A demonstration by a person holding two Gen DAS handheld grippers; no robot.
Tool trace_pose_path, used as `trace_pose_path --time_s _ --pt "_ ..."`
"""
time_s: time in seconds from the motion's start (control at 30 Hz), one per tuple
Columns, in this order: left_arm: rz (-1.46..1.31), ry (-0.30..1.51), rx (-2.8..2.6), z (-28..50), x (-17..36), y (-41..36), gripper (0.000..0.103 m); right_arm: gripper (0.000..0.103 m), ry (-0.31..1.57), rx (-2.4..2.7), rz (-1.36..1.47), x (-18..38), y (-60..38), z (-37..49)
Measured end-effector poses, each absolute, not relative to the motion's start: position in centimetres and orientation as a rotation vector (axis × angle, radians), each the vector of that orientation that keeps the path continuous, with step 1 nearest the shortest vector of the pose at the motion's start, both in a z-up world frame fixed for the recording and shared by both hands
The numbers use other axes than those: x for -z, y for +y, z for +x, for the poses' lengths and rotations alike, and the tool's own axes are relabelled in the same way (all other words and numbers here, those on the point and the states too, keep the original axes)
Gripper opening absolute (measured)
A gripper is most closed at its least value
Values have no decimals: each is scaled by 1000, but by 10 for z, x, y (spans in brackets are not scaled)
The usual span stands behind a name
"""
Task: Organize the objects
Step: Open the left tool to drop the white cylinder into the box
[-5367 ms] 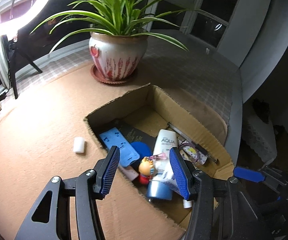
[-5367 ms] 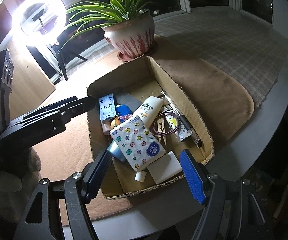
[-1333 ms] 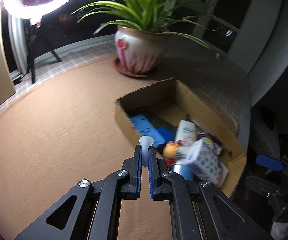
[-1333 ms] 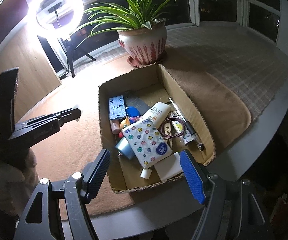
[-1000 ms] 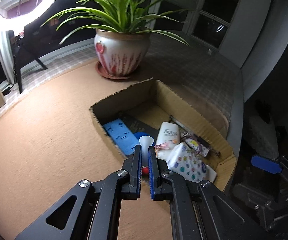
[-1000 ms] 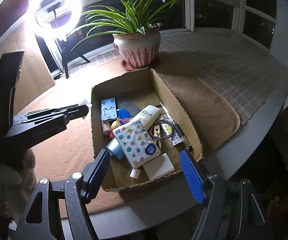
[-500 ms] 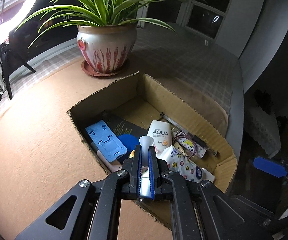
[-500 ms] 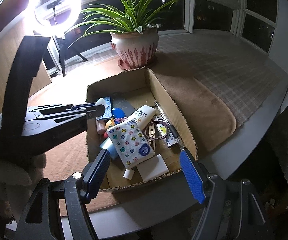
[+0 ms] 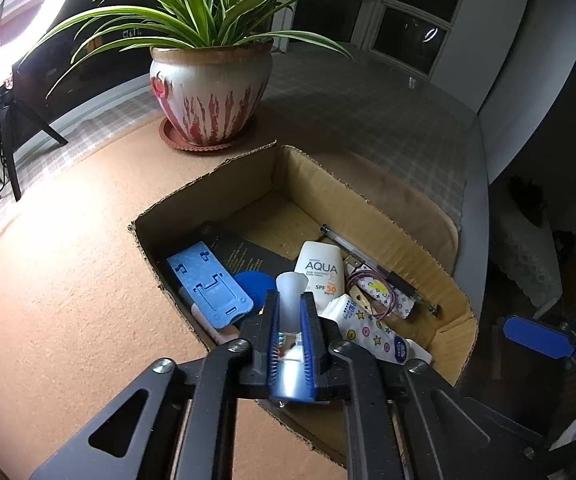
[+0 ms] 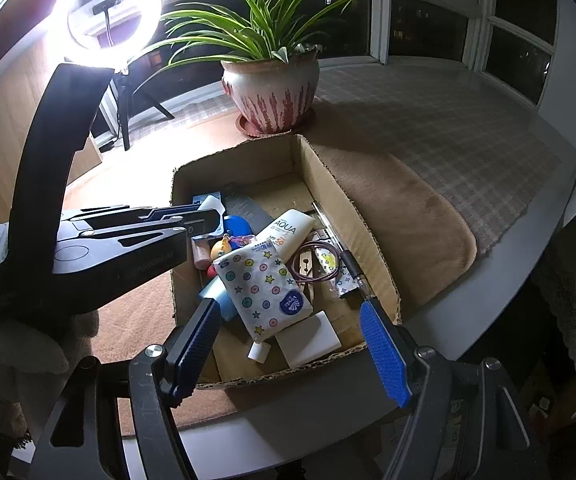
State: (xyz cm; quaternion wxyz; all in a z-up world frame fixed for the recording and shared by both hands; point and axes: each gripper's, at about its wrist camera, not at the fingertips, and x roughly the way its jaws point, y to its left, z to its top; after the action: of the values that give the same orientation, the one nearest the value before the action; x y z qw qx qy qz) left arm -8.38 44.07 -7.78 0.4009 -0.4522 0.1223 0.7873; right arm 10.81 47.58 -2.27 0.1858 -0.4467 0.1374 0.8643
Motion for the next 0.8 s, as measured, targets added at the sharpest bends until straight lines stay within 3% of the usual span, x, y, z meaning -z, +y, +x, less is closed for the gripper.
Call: trace_pose_path --time_s 0.07,0.13,0.8 --pt "-1147 300 -2005 -85 77 439 31 69 387 -2434 -1259 23 476 108" --pt "-1156 281 -2019 -89 76 437 61 69 386 -2433 -1259 24 475 107" --pt "-1183 205 -2129 -97 64 368 62 69 349 -2479 -1295 24 445 87"
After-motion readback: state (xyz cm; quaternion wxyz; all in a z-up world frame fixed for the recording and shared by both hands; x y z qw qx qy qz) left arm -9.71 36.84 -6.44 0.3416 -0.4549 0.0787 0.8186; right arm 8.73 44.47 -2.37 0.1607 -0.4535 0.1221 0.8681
